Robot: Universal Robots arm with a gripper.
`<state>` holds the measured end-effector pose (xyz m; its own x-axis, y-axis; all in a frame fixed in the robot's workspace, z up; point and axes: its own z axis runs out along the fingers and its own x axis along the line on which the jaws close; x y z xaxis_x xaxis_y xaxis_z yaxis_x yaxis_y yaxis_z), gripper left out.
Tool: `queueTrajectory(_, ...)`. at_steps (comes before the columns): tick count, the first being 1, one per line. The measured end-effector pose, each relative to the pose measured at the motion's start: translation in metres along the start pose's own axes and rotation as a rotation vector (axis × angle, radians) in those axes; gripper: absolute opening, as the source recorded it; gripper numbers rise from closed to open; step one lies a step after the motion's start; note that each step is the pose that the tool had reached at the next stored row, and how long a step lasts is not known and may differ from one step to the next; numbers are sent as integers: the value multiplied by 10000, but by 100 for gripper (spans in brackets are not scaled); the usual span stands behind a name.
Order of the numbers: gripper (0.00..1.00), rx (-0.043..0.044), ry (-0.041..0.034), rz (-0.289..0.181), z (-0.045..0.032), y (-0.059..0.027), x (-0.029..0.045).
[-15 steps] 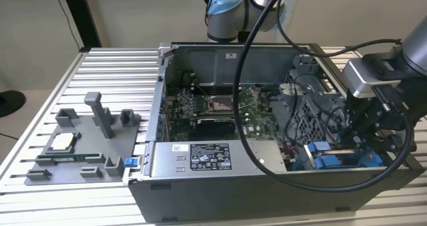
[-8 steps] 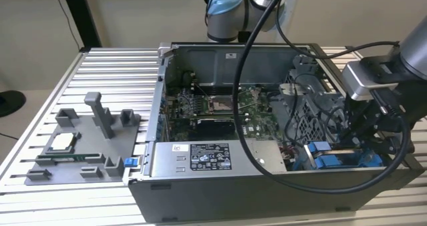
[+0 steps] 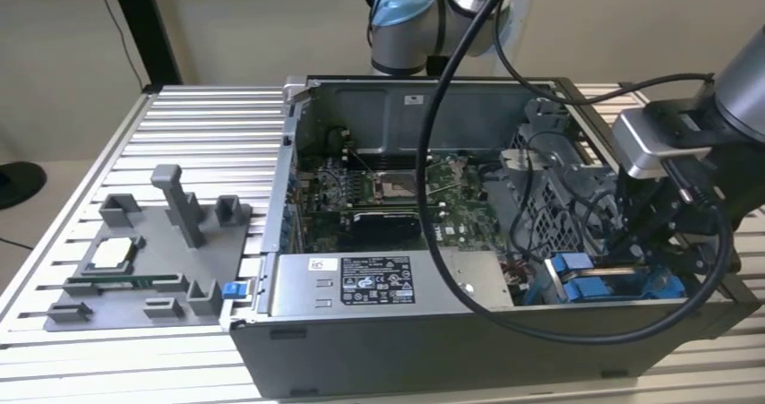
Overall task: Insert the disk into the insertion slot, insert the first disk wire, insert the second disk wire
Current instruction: 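Insert the second disk wire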
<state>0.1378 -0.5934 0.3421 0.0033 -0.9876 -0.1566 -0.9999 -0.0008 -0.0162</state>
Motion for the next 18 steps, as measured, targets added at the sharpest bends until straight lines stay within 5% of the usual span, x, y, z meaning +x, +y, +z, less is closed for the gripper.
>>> queueTrajectory(18,0,34,-6,-6,109,1,-1)
